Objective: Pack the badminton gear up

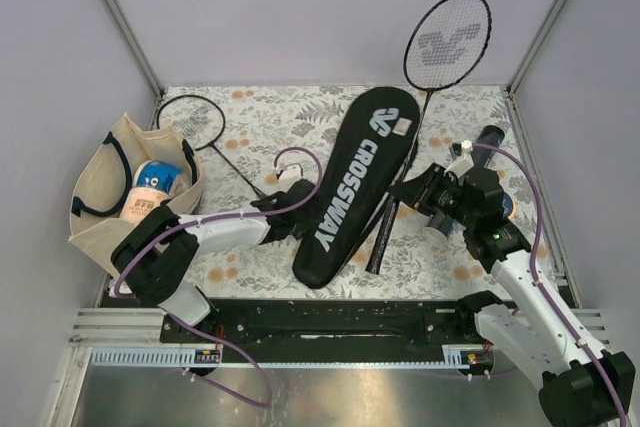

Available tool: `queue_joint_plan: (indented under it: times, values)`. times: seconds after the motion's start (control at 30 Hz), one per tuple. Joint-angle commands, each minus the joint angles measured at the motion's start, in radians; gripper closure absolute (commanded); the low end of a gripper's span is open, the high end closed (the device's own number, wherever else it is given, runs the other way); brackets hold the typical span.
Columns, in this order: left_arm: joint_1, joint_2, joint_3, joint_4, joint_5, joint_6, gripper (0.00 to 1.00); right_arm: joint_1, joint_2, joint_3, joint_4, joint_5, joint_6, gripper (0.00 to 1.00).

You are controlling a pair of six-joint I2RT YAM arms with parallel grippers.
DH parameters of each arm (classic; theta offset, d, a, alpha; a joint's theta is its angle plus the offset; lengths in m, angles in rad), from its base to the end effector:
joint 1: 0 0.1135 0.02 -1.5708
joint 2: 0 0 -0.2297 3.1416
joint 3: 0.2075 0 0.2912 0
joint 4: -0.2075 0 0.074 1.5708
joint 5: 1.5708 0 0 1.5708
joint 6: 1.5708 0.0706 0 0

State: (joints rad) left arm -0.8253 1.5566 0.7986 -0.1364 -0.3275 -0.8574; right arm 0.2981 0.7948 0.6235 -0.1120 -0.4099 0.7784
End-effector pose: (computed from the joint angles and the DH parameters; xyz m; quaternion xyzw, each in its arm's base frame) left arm 0.2562 -0.2440 0.0810 -0.0690 0.9297 -0.1416 0.3328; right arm 0.2626 0.1101 0.2492 0.0676 0.7897 0.4410 0.4211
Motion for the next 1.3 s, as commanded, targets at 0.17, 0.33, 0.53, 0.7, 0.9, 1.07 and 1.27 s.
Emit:
queue_joint_plan:
  times: [0.17, 0.33, 0.53, 0.7, 0.9, 1.07, 1.27]
  values:
    - [-0.049, -0.003, 0.077, -0.068, -0.148, 0.018, 0.52, -0.001, -0.009, 0.008, 0.038, -0.017, -0.028, 1.00]
    - [-0.123, 0.039, 0.213, -0.110, -0.194, 0.216, 0.39, -0.002, -0.023, -0.014, 0.035, -0.018, -0.030, 1.00]
    - [-0.153, 0.189, 0.385, -0.167, -0.170, 0.196, 0.42, -0.001, -0.051, -0.062, 0.023, -0.026, -0.030, 1.00]
    - [-0.153, 0.298, 0.455, -0.172, -0.153, 0.176, 0.45, -0.002, -0.086, -0.074, -0.011, -0.021, -0.047, 1.00]
    - [-0.153, 0.391, 0.485, -0.172, -0.131, 0.167, 0.47, -0.001, -0.100, -0.070, -0.025, -0.035, -0.056, 1.00]
    - [-0.152, 0.416, 0.453, -0.128, -0.090, 0.155, 0.48, -0.002, -0.108, -0.079, -0.022, -0.026, -0.059, 1.00]
    - [-0.153, 0.405, 0.427, -0.143, -0.079, 0.120, 0.48, -0.001, -0.095, -0.085, -0.017, -0.030, -0.059, 1.00]
